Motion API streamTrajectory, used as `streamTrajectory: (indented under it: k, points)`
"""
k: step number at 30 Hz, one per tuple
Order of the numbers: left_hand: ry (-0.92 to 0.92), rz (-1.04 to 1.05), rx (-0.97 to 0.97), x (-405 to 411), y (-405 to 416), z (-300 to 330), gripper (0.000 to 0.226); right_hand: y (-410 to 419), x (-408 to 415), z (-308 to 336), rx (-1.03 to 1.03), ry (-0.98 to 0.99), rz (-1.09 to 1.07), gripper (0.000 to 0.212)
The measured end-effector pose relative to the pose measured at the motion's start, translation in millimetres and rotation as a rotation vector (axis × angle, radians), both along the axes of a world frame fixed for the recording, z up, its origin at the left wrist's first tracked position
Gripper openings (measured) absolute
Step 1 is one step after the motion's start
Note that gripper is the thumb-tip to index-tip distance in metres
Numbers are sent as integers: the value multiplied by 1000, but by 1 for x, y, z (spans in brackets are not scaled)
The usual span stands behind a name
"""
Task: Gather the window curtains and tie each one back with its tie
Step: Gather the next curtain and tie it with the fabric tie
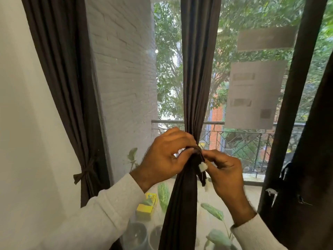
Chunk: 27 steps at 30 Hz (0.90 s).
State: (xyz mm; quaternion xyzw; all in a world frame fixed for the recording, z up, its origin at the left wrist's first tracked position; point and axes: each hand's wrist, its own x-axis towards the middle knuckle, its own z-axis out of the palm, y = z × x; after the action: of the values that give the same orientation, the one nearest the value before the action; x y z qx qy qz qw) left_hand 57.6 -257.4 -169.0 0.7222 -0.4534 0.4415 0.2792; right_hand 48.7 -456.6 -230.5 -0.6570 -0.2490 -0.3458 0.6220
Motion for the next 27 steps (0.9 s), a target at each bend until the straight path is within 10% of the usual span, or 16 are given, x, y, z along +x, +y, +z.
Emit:
streamTrajectory:
  k: [17, 27]
  points:
    - [354, 77, -13, -4, -15, 38, 6, -24, -15, 49, -269, -355, -293, 7]
    - [252, 184, 43, -16, -17, 24, 53, -19, -5, 69, 78, 1, -165, 17]
